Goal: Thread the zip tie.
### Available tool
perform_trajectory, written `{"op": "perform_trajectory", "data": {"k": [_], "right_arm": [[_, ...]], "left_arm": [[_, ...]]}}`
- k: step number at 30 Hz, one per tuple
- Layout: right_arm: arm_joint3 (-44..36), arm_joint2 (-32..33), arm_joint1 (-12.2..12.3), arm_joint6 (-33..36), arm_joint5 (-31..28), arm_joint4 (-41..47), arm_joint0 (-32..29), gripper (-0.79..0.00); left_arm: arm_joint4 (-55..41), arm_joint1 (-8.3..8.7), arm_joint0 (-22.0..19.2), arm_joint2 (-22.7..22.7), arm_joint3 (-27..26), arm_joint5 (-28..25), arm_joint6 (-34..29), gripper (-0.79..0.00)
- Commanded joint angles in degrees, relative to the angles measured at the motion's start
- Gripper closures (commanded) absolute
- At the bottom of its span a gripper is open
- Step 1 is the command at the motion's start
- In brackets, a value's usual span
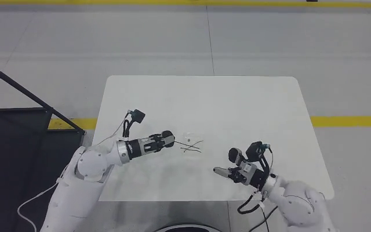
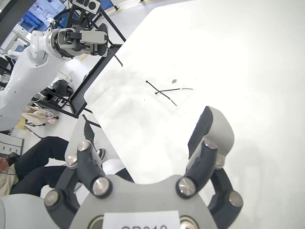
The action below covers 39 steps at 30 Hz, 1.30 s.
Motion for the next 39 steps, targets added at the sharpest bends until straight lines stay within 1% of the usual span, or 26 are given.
{"op": "perform_trajectory", "data": {"k": [1,7,9,11,13,17,19,23,29,32,33,37,39], "right_arm": [[-0.1,0.1,0.0,-1.0,-0.2,-0.2,-0.2,-0.785],[-0.1,0.1,0.0,-1.0,-0.2,-0.2,-0.2,-0.785],[0.2,-0.8,0.0,-1.0,-0.2,0.3,0.1,-0.785],[2.4,-2.8,0.0,0.8,-5.7,7.9,1.4,-0.785],[5.5,-3.4,0.3,4.7,-9.0,14.1,3.8,-0.785],[11.1,-5.6,0.7,13.0,-10.8,28.8,8.7,-0.785],[14.0,-5.7,1.0,15.7,-10.5,34.5,10.7,-0.785],[17.3,-5.9,1.2,18.1,-9.3,39.8,12.7,-0.785],[18.7,-7.8,1.4,20.0,-6.7,40.4,14.9,-0.782],[18.9,-8.7,1.4,19.9,-5.8,40.1,15.5,-0.683],[19.0,-9.0,1.4,19.8,-5.6,40.0,15.7,-0.662],[19.4,-9.9,1.4,19.7,-4.9,40.0,16.4,-0.453],[19.6,-10.3,1.4,19.6,-4.7,39.9,16.6,-0.449]], "left_arm": [[0.0,0.00,0.0,0.0,0.0,0.0,0.0,0.000],[0.0,0.00,0.0,0.0,0.0,0.0,0.0,0.000],[0.1,-0.04,0.3,0.4,-0.5,0.5,1.1,0.000],[0.7,-0.07,0.1,1.2,-1.0,1.2,1.5,0.000],[1.5,-0.13,-0.1,2.1,-1.6,2.0,1.9,0.000],[2.3,-0.25,-0.6,4.0,-2.2,2.7,2.6,0.000],[2.3,-0.32,-0.9,4.9,-2.2,2.8,2.8,0.000],[2.3,-0.54,-1.6,7.2,-1.8,2.8,3.1,0.000],[2.7,-0.72,-2.7,9.2,-1.3,3.0,3.5,0.000],[2.2,-0.70,-3.0,9.4,-1.2,2.9,3.6,0.000],[2.0,-0.69,-3.1,9.4,-1.2,2.9,3.6,0.000],[2.3,-0.62,-3.2,9.8,-1.1,2.6,3.4,0.000],[2.7,-0.60,-3.3,10.2,-1.0,2.7,3.4,0.000]]}}
